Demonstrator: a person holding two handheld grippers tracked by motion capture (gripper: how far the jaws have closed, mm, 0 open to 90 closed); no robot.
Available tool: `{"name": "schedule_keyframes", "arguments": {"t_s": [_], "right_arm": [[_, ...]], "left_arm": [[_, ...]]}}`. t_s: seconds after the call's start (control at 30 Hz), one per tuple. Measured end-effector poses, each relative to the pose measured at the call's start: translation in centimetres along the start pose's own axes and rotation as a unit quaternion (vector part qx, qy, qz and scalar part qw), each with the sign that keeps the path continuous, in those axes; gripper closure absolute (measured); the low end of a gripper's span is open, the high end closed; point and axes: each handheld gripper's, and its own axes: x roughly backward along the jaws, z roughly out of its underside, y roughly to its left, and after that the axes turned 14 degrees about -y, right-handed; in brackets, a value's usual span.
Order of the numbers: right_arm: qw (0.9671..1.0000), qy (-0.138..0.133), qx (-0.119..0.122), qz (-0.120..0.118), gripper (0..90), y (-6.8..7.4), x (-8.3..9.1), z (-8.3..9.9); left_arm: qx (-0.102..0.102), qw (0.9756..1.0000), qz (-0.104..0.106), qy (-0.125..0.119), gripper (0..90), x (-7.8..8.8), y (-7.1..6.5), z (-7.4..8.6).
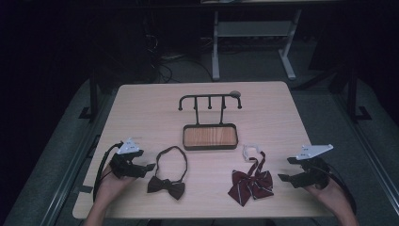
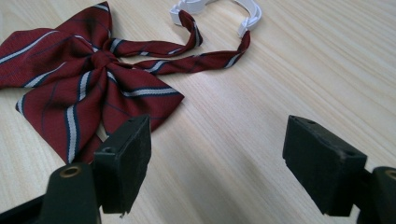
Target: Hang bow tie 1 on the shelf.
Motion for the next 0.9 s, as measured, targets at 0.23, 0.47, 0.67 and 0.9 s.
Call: {"name": "schedule_keyframes", "arguments": {"t_s": [0.23, 0.47, 0.67, 0.9], "right_arm": [[1.0, -0.001, 0.005, -0.005, 23.2, 0.6, -0.2, -0.4], [0.9996, 0.007, 0.02, -0.019, 27.4, 1.0, -0.6, -1.3], [0.9986, 0.016, 0.041, -0.029, 31.4, 1.3, -0.9, -2.9], [0.9966, 0.033, 0.063, -0.043, 38.3, 1.4, -1.8, -4.8]], "left_arm": [[-0.007, 1.0, 0.005, 0.0, 23.3, 0.0, 0.1, 0.0], [-0.002, 1.0, 0.004, -0.003, 23.3, 0.2, 0.0, 0.1], [-0.008, 1.0, 0.003, -0.004, 23.3, 0.4, 0.0, 0.1], [-0.01, 0.9999, 0.002, -0.003, 23.3, 0.3, 0.0, 0.1]]}}
